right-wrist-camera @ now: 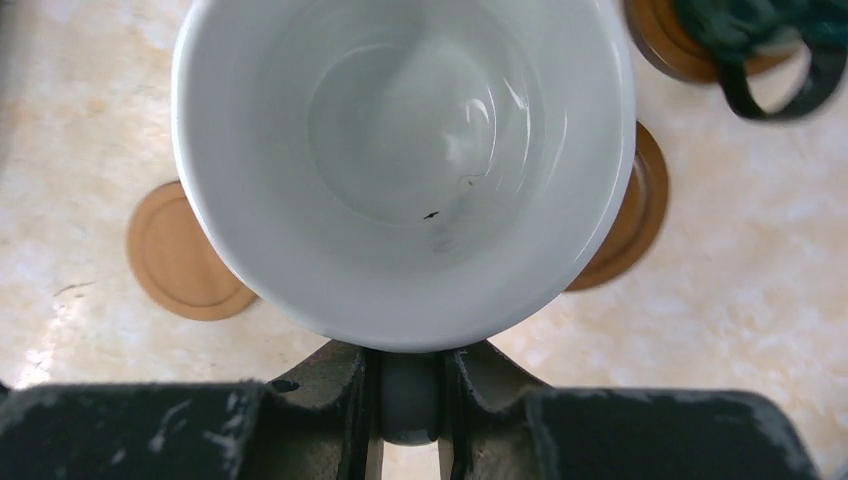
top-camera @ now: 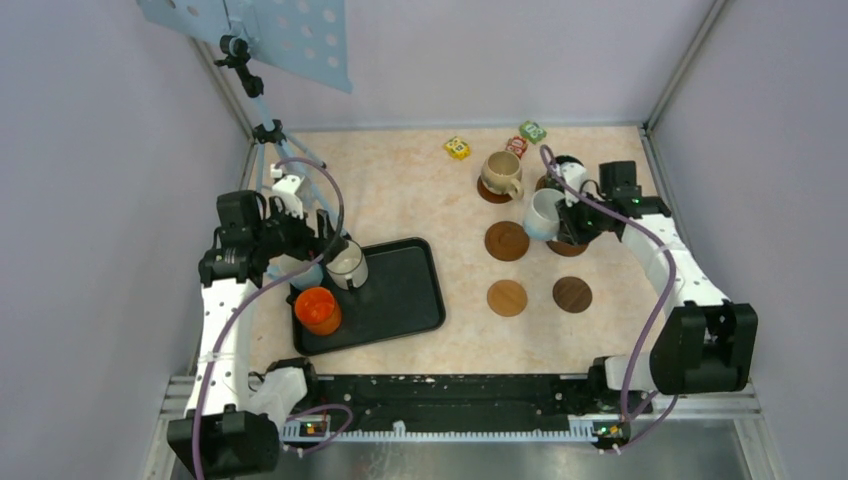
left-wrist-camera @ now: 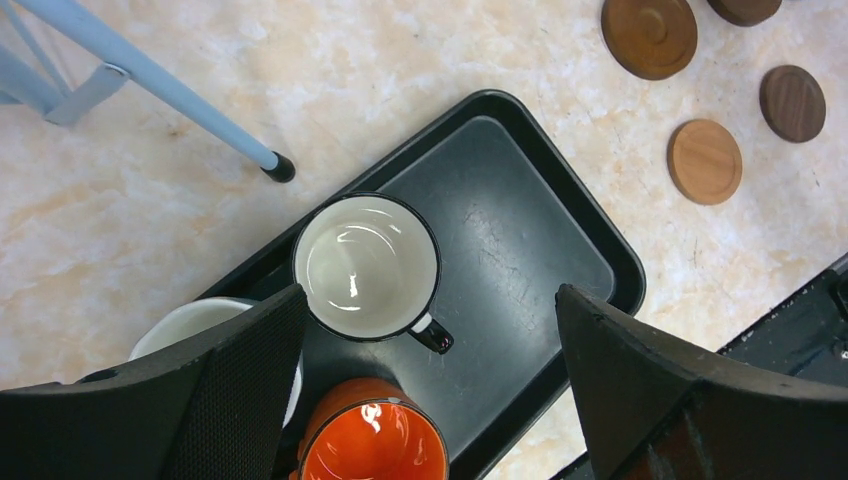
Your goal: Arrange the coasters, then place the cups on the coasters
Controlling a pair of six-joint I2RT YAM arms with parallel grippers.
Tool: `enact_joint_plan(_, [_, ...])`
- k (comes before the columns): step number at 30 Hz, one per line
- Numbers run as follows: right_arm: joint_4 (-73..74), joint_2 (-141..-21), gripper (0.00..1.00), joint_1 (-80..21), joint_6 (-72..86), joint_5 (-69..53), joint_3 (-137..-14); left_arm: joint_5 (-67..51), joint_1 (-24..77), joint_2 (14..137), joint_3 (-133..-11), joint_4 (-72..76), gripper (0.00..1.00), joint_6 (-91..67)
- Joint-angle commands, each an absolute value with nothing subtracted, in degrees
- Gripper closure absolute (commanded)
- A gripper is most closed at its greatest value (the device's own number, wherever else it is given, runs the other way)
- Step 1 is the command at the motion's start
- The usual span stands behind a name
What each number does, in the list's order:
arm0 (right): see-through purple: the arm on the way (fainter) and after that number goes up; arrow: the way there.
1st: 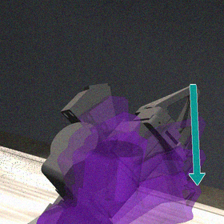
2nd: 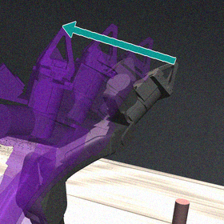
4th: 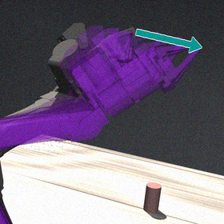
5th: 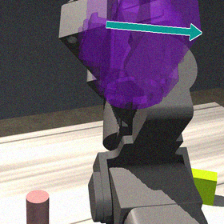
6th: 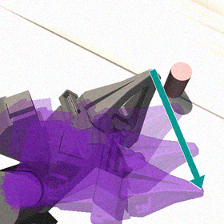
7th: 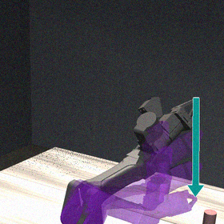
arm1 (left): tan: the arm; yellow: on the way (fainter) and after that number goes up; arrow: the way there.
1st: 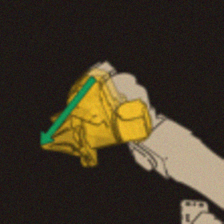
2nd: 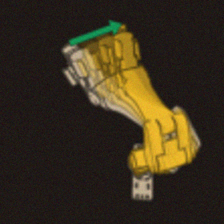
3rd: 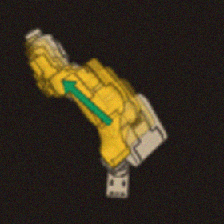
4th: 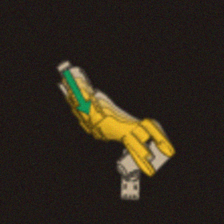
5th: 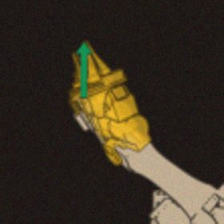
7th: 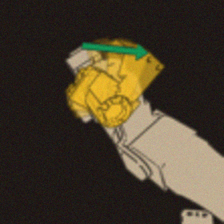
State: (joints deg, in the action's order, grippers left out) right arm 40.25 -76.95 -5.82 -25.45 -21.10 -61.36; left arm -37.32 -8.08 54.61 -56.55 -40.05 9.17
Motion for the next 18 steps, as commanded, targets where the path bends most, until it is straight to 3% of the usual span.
enact_joint_plan(1, [35.27,-75.16,1.00,1.06,-29.07,-22.32,-60.67,-38.93,-7.41,55.81,-57.13,-41.52,0.01,12.31])
enact_joint_plan(18, [25.47,-79.35,1.00,4.13,-25.28,-13.57,-55.58,-35.99,-2.27,58.52,-59.90,-43.95,0.01,14.11])
